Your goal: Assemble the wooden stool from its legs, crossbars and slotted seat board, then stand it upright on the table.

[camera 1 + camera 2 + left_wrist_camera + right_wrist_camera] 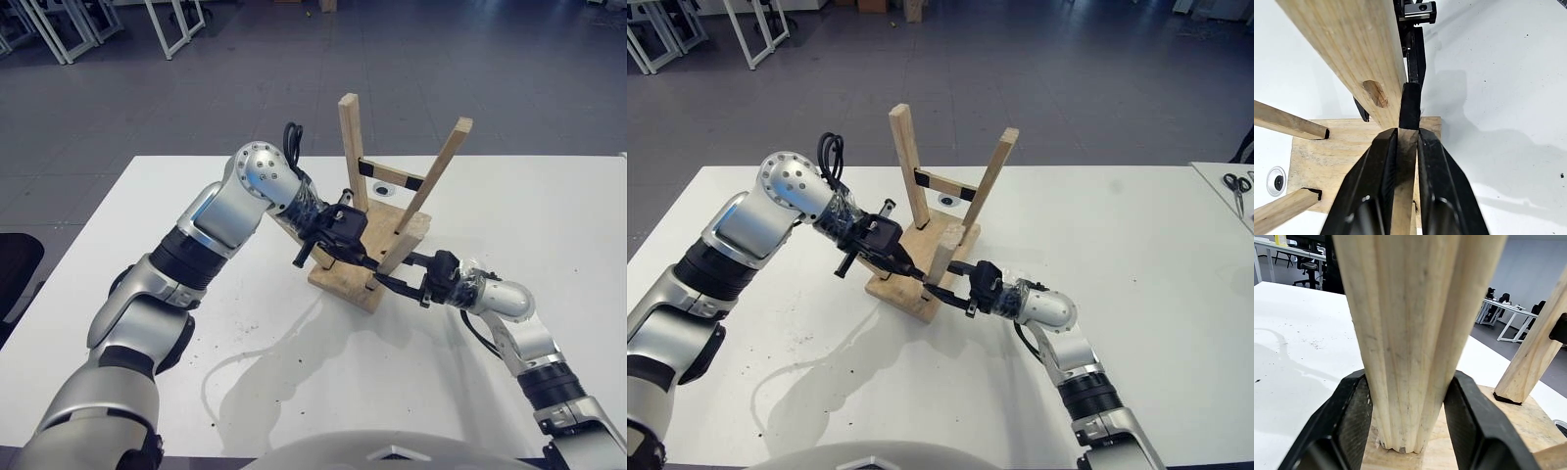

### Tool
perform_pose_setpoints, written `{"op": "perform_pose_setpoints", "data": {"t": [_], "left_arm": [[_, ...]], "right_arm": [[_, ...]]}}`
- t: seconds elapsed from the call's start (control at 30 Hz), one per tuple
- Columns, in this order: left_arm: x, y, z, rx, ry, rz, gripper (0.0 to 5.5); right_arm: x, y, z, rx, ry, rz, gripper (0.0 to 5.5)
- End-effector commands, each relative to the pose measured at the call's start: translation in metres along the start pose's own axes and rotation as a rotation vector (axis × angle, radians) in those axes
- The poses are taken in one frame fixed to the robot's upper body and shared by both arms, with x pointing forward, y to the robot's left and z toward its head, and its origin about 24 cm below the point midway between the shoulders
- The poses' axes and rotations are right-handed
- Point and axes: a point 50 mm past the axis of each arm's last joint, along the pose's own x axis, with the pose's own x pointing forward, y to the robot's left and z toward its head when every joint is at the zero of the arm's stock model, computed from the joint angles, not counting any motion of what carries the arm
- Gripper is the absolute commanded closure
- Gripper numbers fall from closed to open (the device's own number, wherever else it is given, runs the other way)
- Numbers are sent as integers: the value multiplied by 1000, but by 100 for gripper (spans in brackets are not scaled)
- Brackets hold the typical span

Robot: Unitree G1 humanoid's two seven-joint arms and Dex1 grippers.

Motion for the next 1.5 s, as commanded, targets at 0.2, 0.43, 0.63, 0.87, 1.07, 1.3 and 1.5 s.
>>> {"op": "perform_pose_setpoints", "data": {"t": [0.2, 0.43, 0.63, 0.87, 1.07, 1.3, 1.5], "left_arm": [[-17, 0, -21, -117, 8, 67, 502], [-15, 4, -24, -128, 13, 83, 503], [-8, 3, -26, -129, 28, 75, 503], [-4, 1, -32, -120, 81, 75, 504], [13, -2, -38, -49, 180, 70, 505], [43, 1, -50, 28, 381, 69, 505], [67, -19, -69, 45, 516, -75, 504]], "right_arm": [[-33, 20, -41, 83, 221, 50, 348], [-33, 20, -42, -6, 233, 73, 348], [-34, 21, -44, -83, 244, 80, 347], [-34, 21, -47, -137, 260, 81, 347], [-31, 14, -42, -59, 227, 58, 347], [-25, 14, -42, -81, 299, 111, 347], [-17, 17, -34, 9, 391, 178, 347]]}}
